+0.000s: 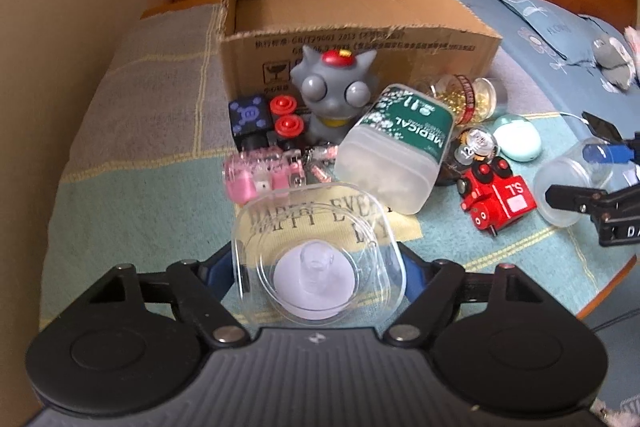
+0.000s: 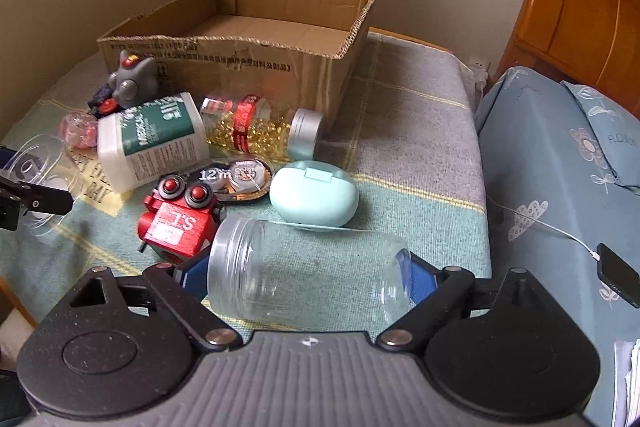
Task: Organize rigid objects
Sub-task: 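Carry the cup and jar into the cardboard box and open both tools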
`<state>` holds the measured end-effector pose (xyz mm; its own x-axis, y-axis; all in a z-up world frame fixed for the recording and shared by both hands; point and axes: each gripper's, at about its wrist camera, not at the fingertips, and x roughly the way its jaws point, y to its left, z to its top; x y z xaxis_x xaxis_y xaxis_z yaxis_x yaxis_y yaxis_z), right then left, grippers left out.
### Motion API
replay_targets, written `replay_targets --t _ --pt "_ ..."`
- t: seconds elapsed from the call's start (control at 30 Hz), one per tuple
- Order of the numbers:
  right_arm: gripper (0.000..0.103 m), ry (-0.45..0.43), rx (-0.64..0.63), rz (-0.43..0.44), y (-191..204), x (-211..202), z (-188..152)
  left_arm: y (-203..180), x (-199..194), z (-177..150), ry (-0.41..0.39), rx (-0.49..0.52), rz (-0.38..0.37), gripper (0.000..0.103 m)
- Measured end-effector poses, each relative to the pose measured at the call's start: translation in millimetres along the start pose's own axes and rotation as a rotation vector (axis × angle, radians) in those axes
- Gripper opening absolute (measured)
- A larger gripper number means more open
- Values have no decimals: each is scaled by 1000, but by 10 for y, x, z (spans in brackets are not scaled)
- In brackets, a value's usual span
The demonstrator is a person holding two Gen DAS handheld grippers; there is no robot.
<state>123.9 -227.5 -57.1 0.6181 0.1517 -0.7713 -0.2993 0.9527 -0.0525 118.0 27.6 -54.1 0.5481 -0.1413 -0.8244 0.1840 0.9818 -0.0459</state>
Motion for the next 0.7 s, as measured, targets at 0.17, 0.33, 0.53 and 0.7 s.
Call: replay_targets --t 0.17,0.33,0.53,0.7 --pt "94 -8 -32 22 -11 -120 93 7 -153 123 -9 47 -17 78" --pt "94 -44 -79 46 -21 -292 281 14 -317 381 -53 106 -12 78" --pt "94 -129 -123 66 3 -404 679 35 -360 863 -97 133 5 78" --pt "94 -179 -129 87 5 -334 1064 19 -251 1339 -131 152 23 78"
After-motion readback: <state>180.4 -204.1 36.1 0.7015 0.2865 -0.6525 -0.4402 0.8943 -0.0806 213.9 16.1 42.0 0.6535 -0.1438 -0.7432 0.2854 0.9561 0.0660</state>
